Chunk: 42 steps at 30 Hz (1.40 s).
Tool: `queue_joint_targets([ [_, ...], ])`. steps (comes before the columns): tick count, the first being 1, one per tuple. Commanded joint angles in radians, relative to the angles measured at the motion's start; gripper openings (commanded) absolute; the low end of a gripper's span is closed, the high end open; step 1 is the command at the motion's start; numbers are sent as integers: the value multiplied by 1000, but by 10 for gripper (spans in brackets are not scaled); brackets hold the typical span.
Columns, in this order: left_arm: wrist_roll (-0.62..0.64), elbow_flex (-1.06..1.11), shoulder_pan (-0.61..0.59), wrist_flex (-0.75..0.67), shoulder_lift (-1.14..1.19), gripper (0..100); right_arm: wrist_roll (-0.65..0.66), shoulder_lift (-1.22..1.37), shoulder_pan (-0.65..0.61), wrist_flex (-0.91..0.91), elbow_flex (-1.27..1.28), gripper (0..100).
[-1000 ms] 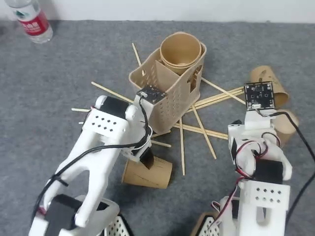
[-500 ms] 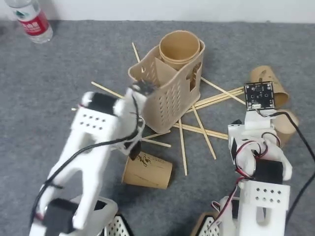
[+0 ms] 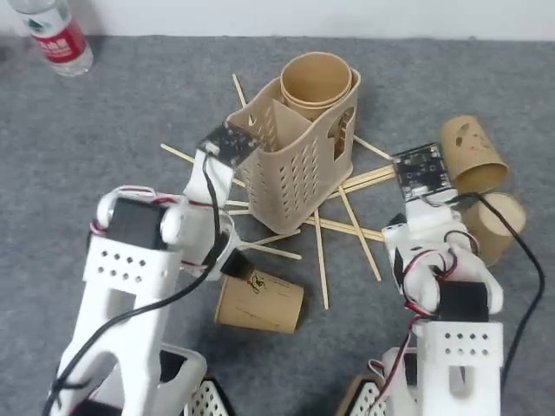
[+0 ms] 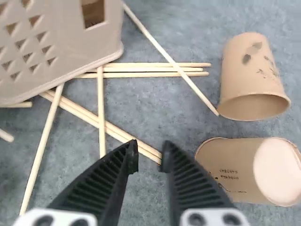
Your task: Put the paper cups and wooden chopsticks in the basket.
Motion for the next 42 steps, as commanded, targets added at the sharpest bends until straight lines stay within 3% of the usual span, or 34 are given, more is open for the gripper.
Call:
queue_joint_targets([
  [1, -20, 122, 23, 8, -49, 276, 5, 5, -15, -2, -8, 14],
  [16, -15, 269, 34, -51, -87, 276, -9, 5, -16, 7, -8, 9],
  [23, -14, 410, 44, -233, -84, 276, -9, 5, -18, 7, -8, 9],
  [29, -12, 443, 176, -264, -89, 276, -9, 5, -19, -1, -8, 9],
  [37, -12, 437, 459, -261, -87, 273, -9, 5, -21, -2, -8, 9],
  [42, -17, 375, 535, -299, -83, 142, -9, 5, -21, -2, -8, 9],
])
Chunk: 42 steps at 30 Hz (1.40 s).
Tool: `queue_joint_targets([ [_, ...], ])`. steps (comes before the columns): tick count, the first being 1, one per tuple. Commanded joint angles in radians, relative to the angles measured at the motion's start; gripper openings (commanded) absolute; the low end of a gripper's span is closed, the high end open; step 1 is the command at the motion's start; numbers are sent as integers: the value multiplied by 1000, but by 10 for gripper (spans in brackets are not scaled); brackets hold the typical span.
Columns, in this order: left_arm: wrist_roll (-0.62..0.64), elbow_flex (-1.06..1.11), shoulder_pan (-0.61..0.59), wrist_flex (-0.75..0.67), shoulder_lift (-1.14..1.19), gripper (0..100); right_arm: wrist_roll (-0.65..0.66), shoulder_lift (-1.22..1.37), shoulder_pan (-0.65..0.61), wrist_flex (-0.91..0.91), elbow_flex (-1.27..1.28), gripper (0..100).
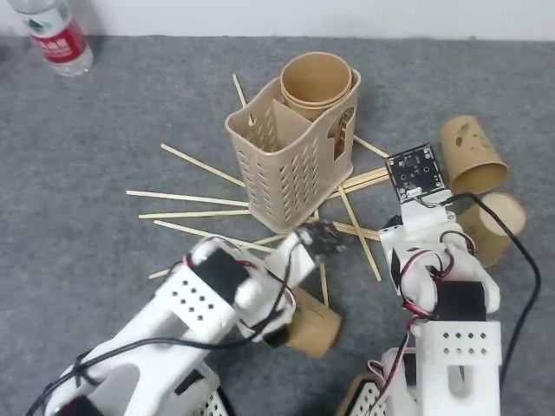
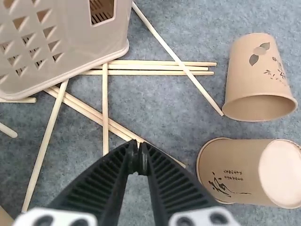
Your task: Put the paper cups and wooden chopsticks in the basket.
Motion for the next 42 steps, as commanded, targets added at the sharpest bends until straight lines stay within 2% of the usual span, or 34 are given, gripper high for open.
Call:
queue_joint_targets([
  [1, -6, -79, 66, -41, -12, 98, -11, 5, -8, -2, -9, 9],
  [3, -6, -84, 98, -40, -11, 7, -11, 5, -4, -2, -9, 9],
  [10, -8, -128, 137, -46, -11, 12, -3, 5, -2, -2, -9, 9],
  [17, -74, -361, 6, 3, -12, 12, -8, -2, 73, -22, -8, 9],
  [21, -74, -464, -12, 25, -11, 12, -11, 4, 116, -45, -8, 9],
  [27, -72, -446, -12, -2, -11, 12, -11, -4, 117, -56, 20, 9],
  [30, -74, -404, -31, 29, -18, 13, -11, -4, 117, -74, 37, 9],
  [33, -78, -374, -121, 141, -15, 34, -11, -4, 117, -74, 38, 9],
  [35, -78, -357, -212, 213, -18, 107, -11, -4, 114, -74, 38, 9],
  [38, -87, -334, -413, 255, -17, 227, -11, -4, 108, -74, 37, 9],
  [40, -157, -311, -522, 258, -17, 271, -11, -4, 108, -74, 35, 9],
  [42, -255, -288, -539, 293, -14, 270, -11, -4, 108, -74, 35, 9],
])
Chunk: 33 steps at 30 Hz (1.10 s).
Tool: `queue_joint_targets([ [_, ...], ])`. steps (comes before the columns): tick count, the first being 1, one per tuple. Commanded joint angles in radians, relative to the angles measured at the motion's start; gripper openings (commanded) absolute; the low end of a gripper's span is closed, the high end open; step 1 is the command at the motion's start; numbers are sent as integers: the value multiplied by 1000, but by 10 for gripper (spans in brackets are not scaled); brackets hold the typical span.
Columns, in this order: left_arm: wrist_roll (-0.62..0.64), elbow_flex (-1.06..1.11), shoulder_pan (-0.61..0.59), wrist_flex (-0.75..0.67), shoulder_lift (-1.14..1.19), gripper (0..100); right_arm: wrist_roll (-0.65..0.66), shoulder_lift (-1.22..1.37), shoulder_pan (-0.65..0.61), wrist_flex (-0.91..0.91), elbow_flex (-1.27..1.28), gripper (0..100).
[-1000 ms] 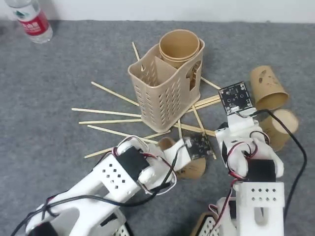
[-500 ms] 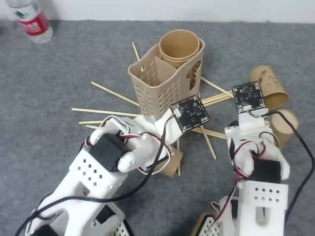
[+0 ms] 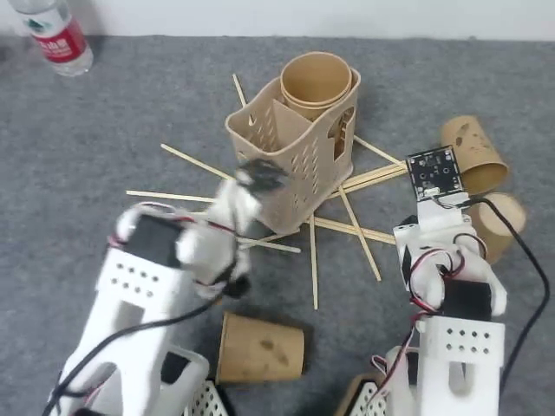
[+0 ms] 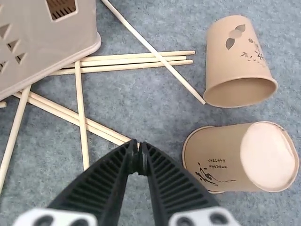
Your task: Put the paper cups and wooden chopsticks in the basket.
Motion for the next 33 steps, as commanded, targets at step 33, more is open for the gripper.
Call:
queue_joint_targets([
  [33, -345, 102, 543, 71, -11, 265, -3, 4, 4, -19, -14, 9],
])
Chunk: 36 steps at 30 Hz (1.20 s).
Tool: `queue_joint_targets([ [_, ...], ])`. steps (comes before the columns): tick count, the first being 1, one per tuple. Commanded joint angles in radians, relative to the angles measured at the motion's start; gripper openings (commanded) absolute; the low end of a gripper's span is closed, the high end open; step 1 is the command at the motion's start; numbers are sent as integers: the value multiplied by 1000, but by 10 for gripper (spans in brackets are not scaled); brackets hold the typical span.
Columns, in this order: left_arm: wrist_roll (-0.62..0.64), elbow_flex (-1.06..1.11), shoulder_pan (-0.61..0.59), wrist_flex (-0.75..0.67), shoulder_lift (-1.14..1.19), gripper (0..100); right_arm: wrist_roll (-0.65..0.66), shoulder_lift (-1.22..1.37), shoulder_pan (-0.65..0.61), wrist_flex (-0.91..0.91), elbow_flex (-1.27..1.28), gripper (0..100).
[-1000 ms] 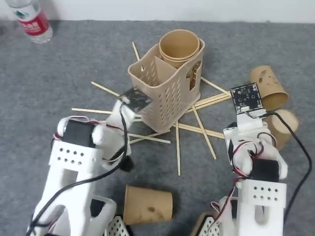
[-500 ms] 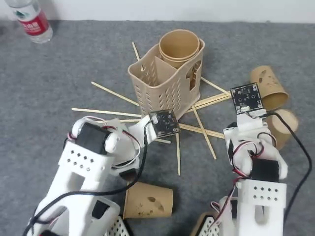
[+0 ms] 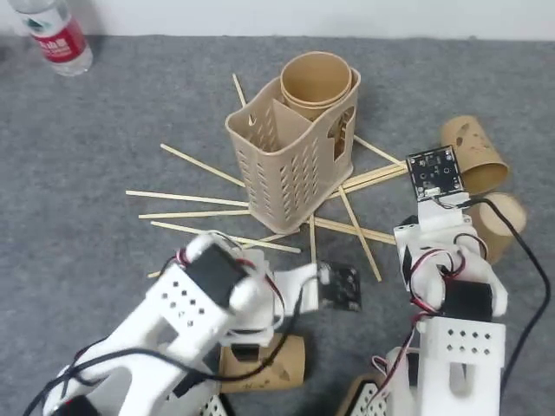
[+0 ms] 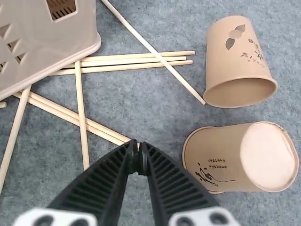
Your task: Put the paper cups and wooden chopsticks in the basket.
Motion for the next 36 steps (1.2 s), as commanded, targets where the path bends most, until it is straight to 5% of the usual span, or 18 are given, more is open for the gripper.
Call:
queue_joint_targets([
  [1, 28, -1, 98, 35, -9, 265, -3, 4, 4, -19, -14, 9],
  [17, -64, 208, 92, -141, -9, 265, -3, 4, 4, -18, -14, 9],
  [22, -126, 108, -127, -262, -9, 265, -5, 4, 4, -18, -14, 9],
  [28, -137, 88, -430, -585, -8, 265, -6, 4, 4, -12, -14, 9],
  [36, -114, -88, -482, -315, -8, 267, -9, 2, -18, -10, -12, 9],
])
